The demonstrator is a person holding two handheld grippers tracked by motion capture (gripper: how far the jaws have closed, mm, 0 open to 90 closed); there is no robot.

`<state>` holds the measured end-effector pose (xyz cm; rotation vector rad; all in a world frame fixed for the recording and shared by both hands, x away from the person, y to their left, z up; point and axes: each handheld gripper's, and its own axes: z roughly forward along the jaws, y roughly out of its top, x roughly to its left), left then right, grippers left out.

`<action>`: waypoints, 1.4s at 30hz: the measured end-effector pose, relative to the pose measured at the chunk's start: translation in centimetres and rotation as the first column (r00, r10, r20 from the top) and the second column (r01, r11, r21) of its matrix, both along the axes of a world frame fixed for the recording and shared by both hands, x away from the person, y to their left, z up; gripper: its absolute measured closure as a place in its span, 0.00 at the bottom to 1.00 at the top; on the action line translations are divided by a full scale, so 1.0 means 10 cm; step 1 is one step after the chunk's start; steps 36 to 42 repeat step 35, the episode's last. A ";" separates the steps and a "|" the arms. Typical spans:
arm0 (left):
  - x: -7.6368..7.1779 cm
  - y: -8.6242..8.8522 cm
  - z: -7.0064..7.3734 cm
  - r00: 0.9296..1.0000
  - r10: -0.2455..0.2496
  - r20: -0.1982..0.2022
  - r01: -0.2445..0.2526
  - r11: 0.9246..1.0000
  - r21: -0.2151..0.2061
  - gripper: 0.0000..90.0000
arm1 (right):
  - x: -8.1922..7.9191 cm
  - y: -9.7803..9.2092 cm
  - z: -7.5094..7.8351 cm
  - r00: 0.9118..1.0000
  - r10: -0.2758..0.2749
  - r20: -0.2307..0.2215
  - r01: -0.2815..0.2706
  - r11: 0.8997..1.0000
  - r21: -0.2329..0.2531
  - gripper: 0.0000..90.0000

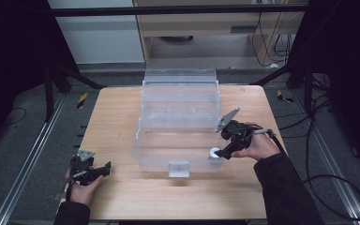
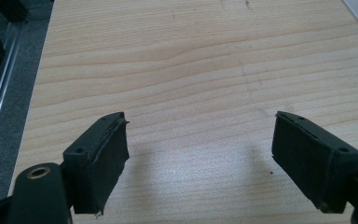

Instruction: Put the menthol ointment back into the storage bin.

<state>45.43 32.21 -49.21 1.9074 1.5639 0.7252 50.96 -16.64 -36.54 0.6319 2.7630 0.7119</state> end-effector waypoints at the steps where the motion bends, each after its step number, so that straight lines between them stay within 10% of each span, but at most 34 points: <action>1: 0.00 0.00 0.00 1.000 -0.001 -0.003 0.001 1.000 0.003 0.20 | -0.06 -0.08 0.02 0.999 -0.032 0.029 0.031 0.999 0.044 0.23; 8: 0.00 -0.01 -0.01 1.000 0.000 -0.003 0.000 1.000 -0.001 0.20 | -0.24 -0.30 -0.05 0.992 -0.107 0.071 0.096 0.985 0.144 0.17; 14: -0.01 -0.01 0.00 1.000 0.000 0.000 0.000 1.000 -0.002 0.21 | -0.38 -0.51 -0.22 0.963 -0.241 0.120 0.207 0.947 0.245 0.13; 20: -0.01 -0.02 0.00 1.000 -0.002 -0.001 0.002 1.000 -0.004 0.25 | -0.48 -0.75 -0.45 0.915 -0.384 0.122 0.317 0.874 0.370 0.13; 22: -0.02 -0.02 0.00 1.000 -0.001 0.003 0.001 1.000 -0.004 0.29 | -0.50 -0.87 -0.58 0.880 -0.461 0.113 0.379 0.826 0.417 0.12; 25: -0.03 -0.02 0.01 1.000 0.001 0.011 -0.001 1.000 -0.017 0.31 | -0.50 -0.96 -0.65 0.865 -0.492 0.100 0.413 0.811 0.413 0.12; 26: -0.03 -0.01 0.01 1.000 0.004 0.011 -0.004 1.000 -0.020 0.32 | -0.49 -1.00 -0.69 0.848 -0.518 0.113 0.433 0.799 0.419 0.12; 27: -0.04 0.00 0.02 1.000 0.012 0.017 -0.011 1.000 -0.024 0.36 | -0.49 -1.09 -0.77 0.818 -0.565 0.110 0.469 0.764 0.442 0.13; 33: -0.05 0.03 0.04 0.999 0.028 0.032 -0.027 0.999 -0.037 0.41 | -0.48 -1.29 -0.94 0.773 -0.632 0.057 0.543 0.705 0.457 0.13; 42: -0.05 0.03 0.04 0.999 0.029 0.032 -0.028 0.999 -0.034 0.40 | -0.49 -1.32 -0.97 0.762 -0.645 0.059 0.555 0.696 0.456 0.13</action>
